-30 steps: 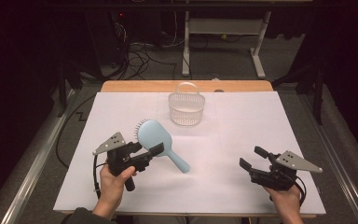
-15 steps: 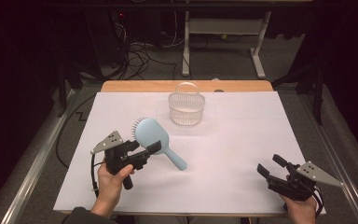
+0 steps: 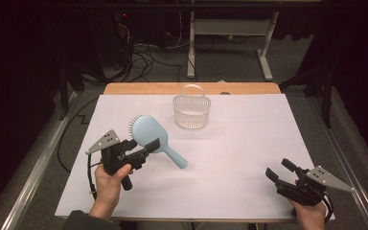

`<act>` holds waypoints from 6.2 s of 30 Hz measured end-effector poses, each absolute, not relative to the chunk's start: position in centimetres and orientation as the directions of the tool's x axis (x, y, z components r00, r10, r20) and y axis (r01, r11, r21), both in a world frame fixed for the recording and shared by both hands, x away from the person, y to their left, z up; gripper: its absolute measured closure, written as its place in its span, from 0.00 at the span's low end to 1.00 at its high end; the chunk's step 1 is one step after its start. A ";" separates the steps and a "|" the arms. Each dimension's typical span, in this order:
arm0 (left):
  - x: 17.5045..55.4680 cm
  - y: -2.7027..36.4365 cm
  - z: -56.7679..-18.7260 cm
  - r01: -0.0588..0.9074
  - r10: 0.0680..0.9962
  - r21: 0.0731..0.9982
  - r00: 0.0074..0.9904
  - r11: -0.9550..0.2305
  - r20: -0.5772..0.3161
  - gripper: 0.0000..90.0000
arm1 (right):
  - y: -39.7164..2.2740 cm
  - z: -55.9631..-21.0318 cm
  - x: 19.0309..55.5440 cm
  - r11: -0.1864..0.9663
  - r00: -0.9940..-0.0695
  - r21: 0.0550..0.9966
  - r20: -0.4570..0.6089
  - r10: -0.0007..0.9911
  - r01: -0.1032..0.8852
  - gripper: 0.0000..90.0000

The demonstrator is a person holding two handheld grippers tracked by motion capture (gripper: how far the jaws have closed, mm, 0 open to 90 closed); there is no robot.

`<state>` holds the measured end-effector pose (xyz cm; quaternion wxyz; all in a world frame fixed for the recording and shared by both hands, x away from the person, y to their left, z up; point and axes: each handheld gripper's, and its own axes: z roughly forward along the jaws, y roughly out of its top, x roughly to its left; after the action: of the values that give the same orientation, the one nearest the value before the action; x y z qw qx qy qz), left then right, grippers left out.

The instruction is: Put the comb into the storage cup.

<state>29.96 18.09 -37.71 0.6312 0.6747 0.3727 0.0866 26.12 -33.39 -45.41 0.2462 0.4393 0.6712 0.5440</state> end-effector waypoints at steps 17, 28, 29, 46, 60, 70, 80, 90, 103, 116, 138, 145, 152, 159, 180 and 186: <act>31.4 18.1 -35.4 0.375 0.640 0.925 0.698 0.054 -0.320 0.59 | -33.0 -45.6 26.3 0.047 -0.501 0.940 0.137 0.855 0.337 0.27; 33.1 17.3 -34.2 0.372 0.643 0.927 0.700 0.046 -0.312 0.59 | -32.3 -45.6 26.6 0.075 -0.512 0.939 0.115 0.851 0.336 0.27; 33.2 17.3 -34.1 0.371 0.643 0.928 0.700 0.043 -0.310 0.59 | -32.3 -45.6 26.6 0.071 -0.510 0.939 0.118 0.852 0.336 0.27; 35.6 16.9 -33.0 0.365 0.680 0.931 0.676 0.025 -0.283 0.59 | -32.4 -45.6 26.6 0.064 -0.509 0.938 0.126 0.852 0.340 0.27; 37.7 15.9 -32.2 0.367 0.700 0.930 0.665 -0.004 -0.259 0.59 | -32.4 -45.7 26.6 0.060 -0.509 0.938 0.131 0.851 0.342 0.27; 39.1 14.8 -31.4 0.359 0.706 0.933 0.665 -0.019 -0.241 0.59 | -32.5 -45.7 26.6 0.060 -0.511 0.937 0.133 0.849 0.344 0.27; 40.5 13.6 -31.0 0.358 0.714 0.933 0.661 -0.031 -0.230 0.59 | -32.5 -45.7 26.7 0.061 -0.513 0.937 0.134 0.848 0.345 0.27; 41.9 12.6 -30.5 0.357 0.722 0.933 0.657 -0.042 -0.219 0.59 | -32.5 -45.7 26.7 0.058 -0.513 0.936 0.138 0.847 0.347 0.27; 44.1 11.0 -30.0 0.354 0.739 0.934 0.638 -0.034 -0.215 0.59 | -32.6 -45.7 26.6 0.052 -0.515 0.938 0.141 0.846 0.342 0.27; 46.5 8.7 -31.0 0.379 0.766 0.924 0.606 -0.045 -0.212 0.59 | -32.8 -45.6 26.5 0.042 -0.513 0.941 0.146 0.846 0.337 0.26; 47.7 8.3 -32.5 0.401 0.788 0.913 0.585 -0.072 -0.195 0.59 | -32.8 -45.7 26.5 0.040 -0.517 0.941 0.149 0.843 0.337 0.26; 47.3 8.3 -32.8 0.404 0.789 0.911 0.585 -0.082 -0.188 0.59 | -32.7 -45.7 26.5 0.047 -0.520 0.940 0.145 0.842 0.338 0.26; 47.7 8.3 -33.3 0.417 0.794 0.905 0.576 -0.080 -0.195 0.59 | -32.8 -45.7 26.5 0.042 -0.518 0.941 0.148 0.842 0.337 0.26; 47.6 8.1 -33.7 0.421 0.795 0.904 0.574 -0.078 -0.199 0.59 | -32.8 -45.7 26.5 0.042 -0.520 0.940 0.150 0.841 0.339 0.26; 47.7 8.1 -34.9 0.430 0.805 0.898 0.563 -0.089 -0.190 0.59 | -32.8 -45.6 26.4 0.038 -0.515 0.941 0.150 0.844 0.336 0.26; 47.6 8.1 -35.1 0.435 0.812 0.894 0.559 -0.112 -0.170 0.59 | -32.8 -45.7 26.6 0.036 -0.518 0.939 0.157 0.841 0.342 0.26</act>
<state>47.58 8.12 -35.08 0.5078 0.7222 0.4315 0.1856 26.57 -32.84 -45.71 0.2300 0.4339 0.6818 0.5421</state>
